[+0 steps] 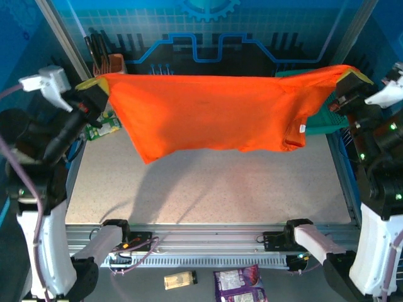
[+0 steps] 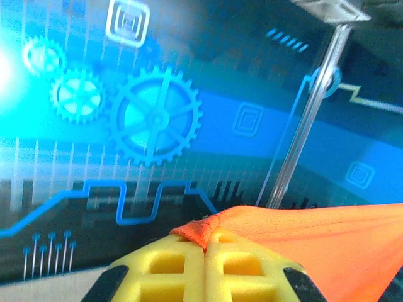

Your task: Fold the inside-out t-shirt

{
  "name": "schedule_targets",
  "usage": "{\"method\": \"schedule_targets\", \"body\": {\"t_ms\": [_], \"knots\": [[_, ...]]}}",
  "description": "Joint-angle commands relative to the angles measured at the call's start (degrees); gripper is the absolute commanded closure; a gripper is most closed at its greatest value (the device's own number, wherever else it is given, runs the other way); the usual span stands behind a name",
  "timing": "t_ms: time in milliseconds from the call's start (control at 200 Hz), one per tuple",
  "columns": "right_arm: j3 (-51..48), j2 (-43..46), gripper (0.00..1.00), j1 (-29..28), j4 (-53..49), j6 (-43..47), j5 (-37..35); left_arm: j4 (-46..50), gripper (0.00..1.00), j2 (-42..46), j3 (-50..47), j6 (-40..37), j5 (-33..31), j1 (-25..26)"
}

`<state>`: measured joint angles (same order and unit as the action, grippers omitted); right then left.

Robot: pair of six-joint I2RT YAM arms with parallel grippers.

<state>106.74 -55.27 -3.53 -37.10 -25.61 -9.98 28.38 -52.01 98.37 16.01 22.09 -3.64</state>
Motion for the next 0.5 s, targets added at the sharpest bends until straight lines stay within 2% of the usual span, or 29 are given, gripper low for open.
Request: {"method": "schedule_targets", "body": {"t_ms": [0,240,495], "knots": [[1.2,-0.8,1.00,0.9,4.4,0.0,-0.7,-1.9,1.00,-0.7,1.9,-1.6,-3.1,-0.6],[5.5,-9.0,1.00,0.9,5.6,-1.5,2.4,-2.1,1.00,-7.5,2.3,-1.7,-3.3,-0.6],[1.7,-18.5,1.00,0.9,12.3,-3.3,5.0,-9.2,1.00,-19.7,-2.8,-0.9,-1.4,-0.6]]}}
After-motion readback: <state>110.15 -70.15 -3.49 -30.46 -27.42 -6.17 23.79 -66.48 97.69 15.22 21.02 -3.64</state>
